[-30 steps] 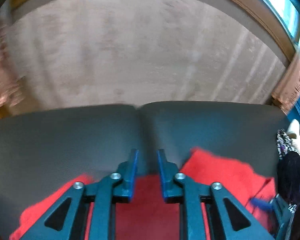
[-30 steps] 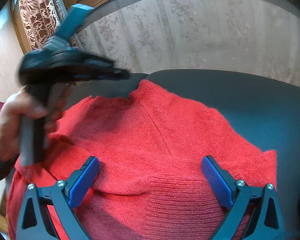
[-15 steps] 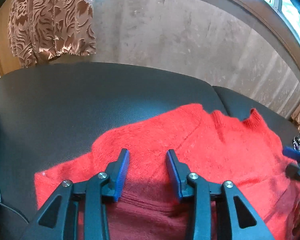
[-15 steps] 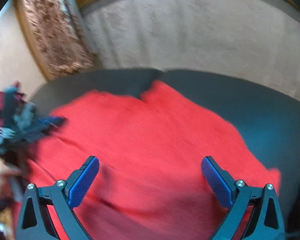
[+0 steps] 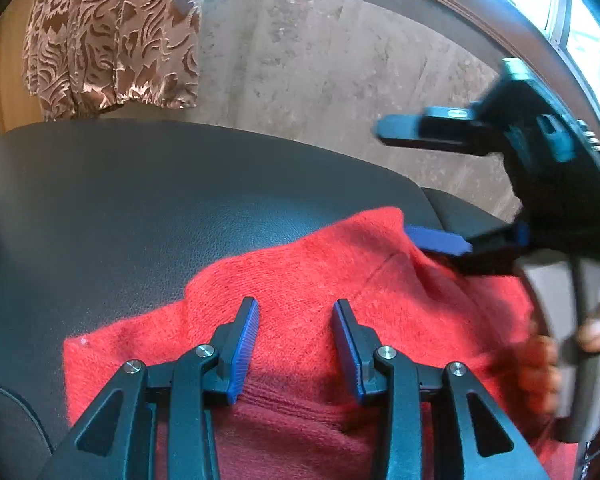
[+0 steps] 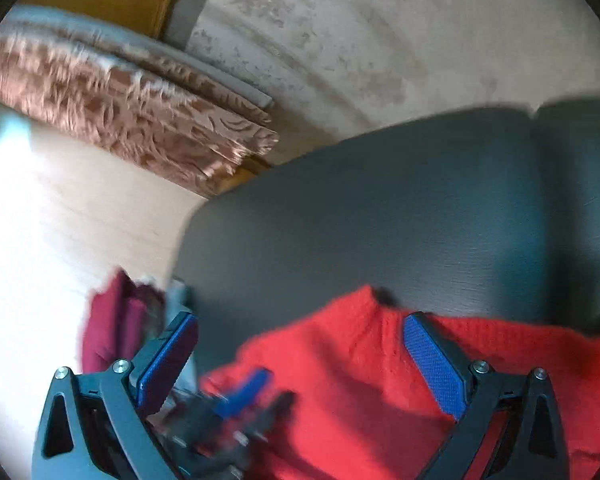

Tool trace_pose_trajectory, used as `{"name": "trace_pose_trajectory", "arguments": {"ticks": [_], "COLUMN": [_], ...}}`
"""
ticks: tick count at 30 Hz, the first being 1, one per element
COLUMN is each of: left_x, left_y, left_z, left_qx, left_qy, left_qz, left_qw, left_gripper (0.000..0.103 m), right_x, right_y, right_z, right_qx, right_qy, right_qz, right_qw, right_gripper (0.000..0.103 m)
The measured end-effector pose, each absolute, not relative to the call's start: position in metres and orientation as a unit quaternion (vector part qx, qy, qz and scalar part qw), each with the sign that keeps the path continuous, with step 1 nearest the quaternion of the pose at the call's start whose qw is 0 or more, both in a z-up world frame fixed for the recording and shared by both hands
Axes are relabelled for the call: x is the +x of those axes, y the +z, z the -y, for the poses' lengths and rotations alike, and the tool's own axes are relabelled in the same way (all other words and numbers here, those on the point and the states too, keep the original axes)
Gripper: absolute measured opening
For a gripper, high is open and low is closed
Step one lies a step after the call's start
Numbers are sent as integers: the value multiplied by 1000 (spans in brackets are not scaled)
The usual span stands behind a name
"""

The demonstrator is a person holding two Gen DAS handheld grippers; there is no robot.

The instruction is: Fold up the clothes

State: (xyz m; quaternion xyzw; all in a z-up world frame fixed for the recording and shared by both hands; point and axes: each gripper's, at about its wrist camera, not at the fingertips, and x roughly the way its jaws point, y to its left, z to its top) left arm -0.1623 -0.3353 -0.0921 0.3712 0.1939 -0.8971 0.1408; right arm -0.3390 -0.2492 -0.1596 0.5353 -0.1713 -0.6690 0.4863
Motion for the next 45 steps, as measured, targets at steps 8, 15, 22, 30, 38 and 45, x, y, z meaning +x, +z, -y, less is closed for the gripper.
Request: {"name": "trace_pose_trajectory", "arguments": {"ticks": [8,15,22,30,38,45], "left_x": [-159,-161,-171,-181,-175,-77], "left_y": [-95,-95,-93,-90,-78,-40], "left_z": [345,344,344,330,330,336], "left_qx": [361,366,378,392,401,377], "left_qy": [-892,-892,-894,-900,-897,-911], "left_qz": [-220,-206,-177,-125,-144,-156], "left_qw": [159,165,162,141,114,62], "left_gripper": [35,35,37,40,43,44], "right_x": [-340,-314,-265,-234,-243,-269], "right_y": [-135,-111,-116,-135,-139,-139], "right_z": [251,172,84,36,27,33], "right_qx": [496,475,440,428,415,419], "right_qy": [-747,-798,-838,-842,-852,-851], "right_qz": [33,-6,-88,-106,-105,-101], "right_qw": [441,372,310,311,302,299], "right_gripper": [103,103,103,103,103,103]}}
